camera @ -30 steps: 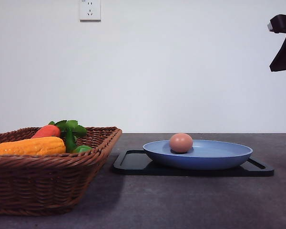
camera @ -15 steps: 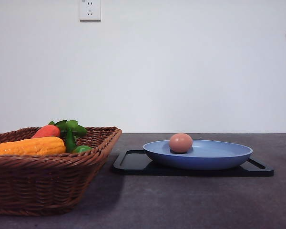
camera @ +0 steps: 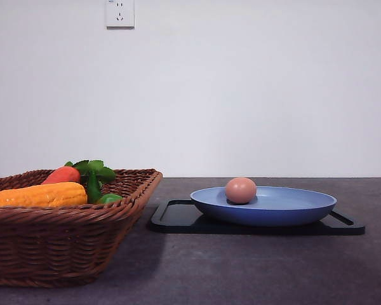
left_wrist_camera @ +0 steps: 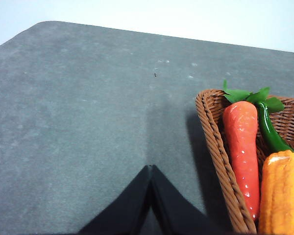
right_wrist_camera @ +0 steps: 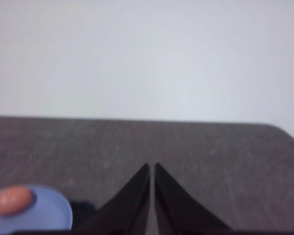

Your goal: Transfer egg from basket to plate and serve

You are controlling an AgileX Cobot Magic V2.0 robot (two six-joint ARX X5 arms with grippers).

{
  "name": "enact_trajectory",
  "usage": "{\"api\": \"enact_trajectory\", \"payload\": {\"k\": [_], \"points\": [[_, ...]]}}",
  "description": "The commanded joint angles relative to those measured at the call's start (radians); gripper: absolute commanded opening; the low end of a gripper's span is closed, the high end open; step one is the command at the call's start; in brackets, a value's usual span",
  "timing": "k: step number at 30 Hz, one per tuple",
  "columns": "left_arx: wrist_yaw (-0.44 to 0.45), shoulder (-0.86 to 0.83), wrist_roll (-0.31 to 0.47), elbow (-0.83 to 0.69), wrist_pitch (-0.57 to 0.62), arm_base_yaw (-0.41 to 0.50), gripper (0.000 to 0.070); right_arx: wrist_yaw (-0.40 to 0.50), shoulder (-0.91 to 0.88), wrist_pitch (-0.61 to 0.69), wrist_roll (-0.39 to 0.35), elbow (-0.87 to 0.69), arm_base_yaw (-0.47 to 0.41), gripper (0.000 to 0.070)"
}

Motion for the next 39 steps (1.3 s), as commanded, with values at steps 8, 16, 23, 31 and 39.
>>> {"api": "enact_trajectory", "payload": {"k": [8,16,23,31,39], "points": [[-0.001,-0.002,-0.005,-0.025,-0.013,0.001,0.0,-0.114,-0.08,0.002,-0.002,-0.211,-0.017,0.0],[-0.001,-0.002,-0.005,-0.025,-0.013,0.001,0.0,-0.138,-0.13,-0.038,0.075,-0.28,-0.017,0.0],[-0.001,-0.002,-0.005,-0.025,-0.013,0.001,0.0,-0.128,-0.13,-0.035,0.074,-0.28,-0.017,0.0],[-0.001,-0.002,-0.005,-0.025,-0.013,0.001,0.0,-0.128,-0.13,-0.035,0.074,-0.28,-0.017,0.0],[-0.001,-0.002,-0.005,-0.025,-0.013,0.001,0.0,-0.128,-0.13,-0.035,0.074,-0.28,-0.017,0.0]]}}
